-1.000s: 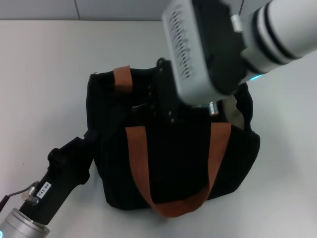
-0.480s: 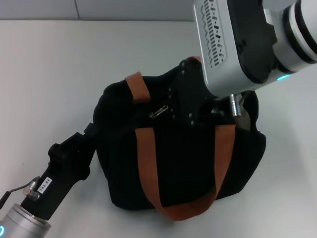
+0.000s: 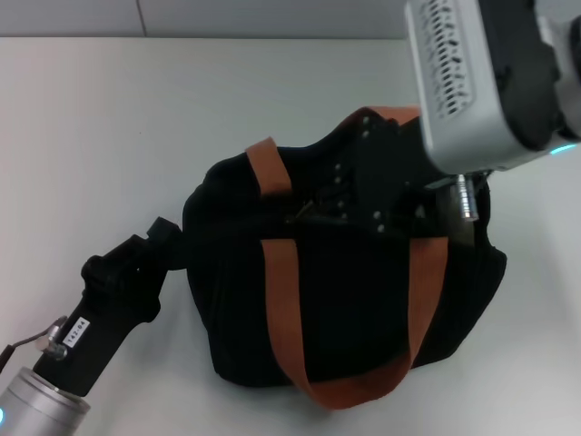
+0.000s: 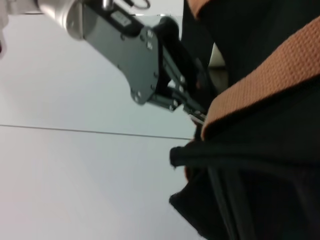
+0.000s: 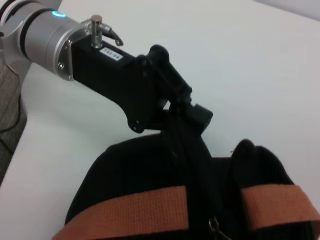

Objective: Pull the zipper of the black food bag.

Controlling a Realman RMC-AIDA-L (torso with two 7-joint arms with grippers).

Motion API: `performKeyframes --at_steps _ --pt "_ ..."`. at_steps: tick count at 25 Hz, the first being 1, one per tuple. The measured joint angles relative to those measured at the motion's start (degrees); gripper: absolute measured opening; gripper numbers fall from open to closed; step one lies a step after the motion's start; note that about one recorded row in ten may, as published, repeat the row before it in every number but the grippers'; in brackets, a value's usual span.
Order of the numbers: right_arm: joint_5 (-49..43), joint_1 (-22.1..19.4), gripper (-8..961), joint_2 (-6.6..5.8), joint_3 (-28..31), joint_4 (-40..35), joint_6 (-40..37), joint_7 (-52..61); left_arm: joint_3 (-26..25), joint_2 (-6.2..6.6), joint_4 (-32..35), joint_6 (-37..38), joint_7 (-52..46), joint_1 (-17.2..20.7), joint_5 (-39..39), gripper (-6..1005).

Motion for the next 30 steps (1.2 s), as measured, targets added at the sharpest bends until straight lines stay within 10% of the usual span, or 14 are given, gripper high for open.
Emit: performKeyframes --at_steps 9,18,30 --pt "0.42 -1.46 19 -0.18 1.11 -0.11 -2.24 1.33 -0.28 0.02 0.12 0.18 -1.06 -0.05 -0.04 21" --pt "6.34 6.98 1 -0.37 10.47 8.65 -7.88 10.06 0.33 0.01 -0.05 0.44 -0.77 0.14 0.27 21" --pt "7.56 13.22 417 -0.32 13.56 22.06 -8.37 14.33 0.37 0.01 -0.19 0.52 -0.68 0.01 0.35 21"
